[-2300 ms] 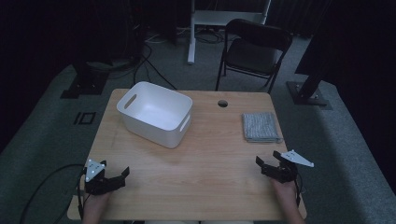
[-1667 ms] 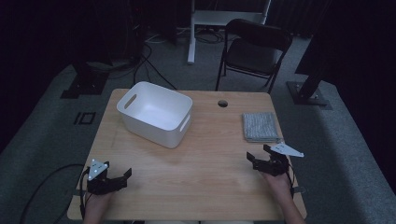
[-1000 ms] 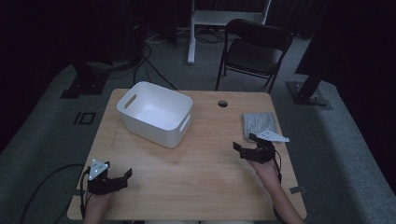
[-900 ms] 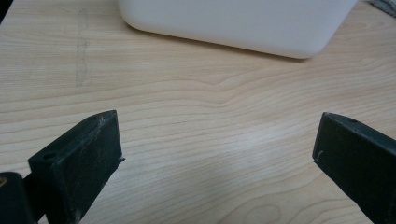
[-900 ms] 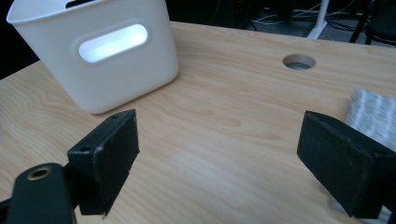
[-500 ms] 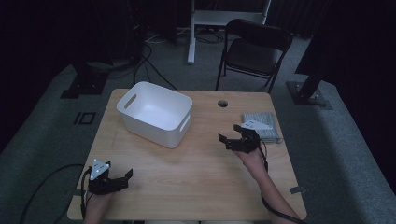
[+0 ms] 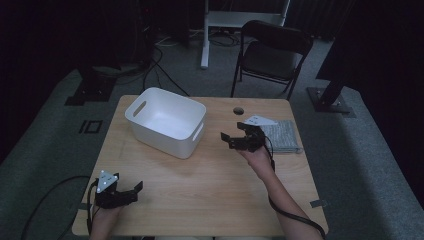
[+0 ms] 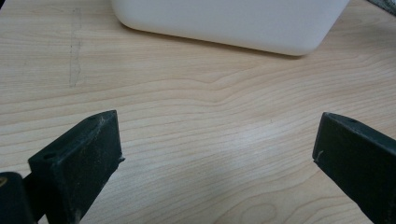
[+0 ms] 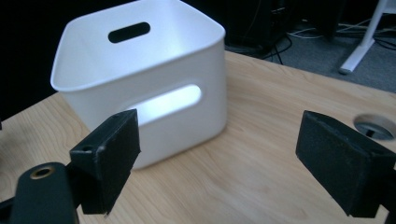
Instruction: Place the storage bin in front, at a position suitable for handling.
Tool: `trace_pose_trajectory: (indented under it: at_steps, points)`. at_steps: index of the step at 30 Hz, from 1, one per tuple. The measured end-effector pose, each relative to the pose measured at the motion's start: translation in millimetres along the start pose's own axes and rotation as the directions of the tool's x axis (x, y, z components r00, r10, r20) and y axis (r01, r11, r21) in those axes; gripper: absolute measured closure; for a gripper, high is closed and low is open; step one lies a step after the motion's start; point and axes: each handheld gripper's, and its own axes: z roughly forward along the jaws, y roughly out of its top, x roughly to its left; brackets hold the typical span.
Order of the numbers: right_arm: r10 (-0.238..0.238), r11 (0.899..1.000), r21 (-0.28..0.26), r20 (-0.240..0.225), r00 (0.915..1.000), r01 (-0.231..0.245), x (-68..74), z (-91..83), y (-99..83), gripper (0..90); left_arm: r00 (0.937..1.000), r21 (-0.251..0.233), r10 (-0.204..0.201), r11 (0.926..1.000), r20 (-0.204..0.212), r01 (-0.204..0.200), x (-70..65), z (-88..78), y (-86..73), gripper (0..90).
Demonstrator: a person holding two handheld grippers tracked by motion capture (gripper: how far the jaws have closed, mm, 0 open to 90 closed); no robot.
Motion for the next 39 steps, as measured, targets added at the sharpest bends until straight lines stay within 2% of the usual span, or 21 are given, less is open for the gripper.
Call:
trace_pose_trajectory:
  at_steps: [8,13,19,26,29,31,36,39]
  points:
    - [-0.026,1.000,0.012,-0.011,0.9996,0.026,8.0,27.1,22.0,13.3,0.9999,-0.002,-0.010,0.9999,0.000,0.010,1.3,-0.6,0.0,1.3]
    - [-0.012,1.000,0.027,-0.020,0.9997,0.012,8.1,45.4,31.7,13.6,0.9999,-0.001,-0.011,0.9999,0.005,0.011,1.8,-0.8,-0.1,1.3]
    - [-0.016,0.999,0.047,-0.023,0.9996,0.017,8.9,63.2,40.0,13.6,0.9999,-0.002,-0.013,0.9999,0.009,0.013,2.4,-0.9,-0.2,1.3]
    - [-0.002,0.998,0.061,-0.018,0.9998,0.003,7.2,81.5,48.7,13.8,0.9997,0.000,-0.017,0.9999,0.016,0.017,3.0,-1.1,-0.6,1.3]
    - [0.013,0.998,0.064,-0.010,0.9999,-0.013,5.4,87.9,51.6,13.9,0.9997,-0.002,-0.021,0.9998,0.015,0.021,3.2,-1.6,-0.9,1.3]
    - [0.036,0.997,0.065,-0.023,0.9991,-0.035,3.7,91.8,53.5,13.9,0.9996,-0.005,-0.025,0.9997,0.010,0.025,3.8,-1.7,-1.2,1.3]
    - [0.025,0.996,0.087,0.002,0.9997,-0.025,1.9,103.3,57.7,14.5,0.9994,-0.007,-0.032,0.9994,0.011,0.032,5.0,-3.2,-1.6,1.3]
    - [0.025,0.996,0.085,0.010,0.9996,-0.026,-0.5,109.2,58.5,19.7,0.9994,-0.007,-0.033,0.9994,0.012,0.033,5.1,-3.1,-2.1,1.3]
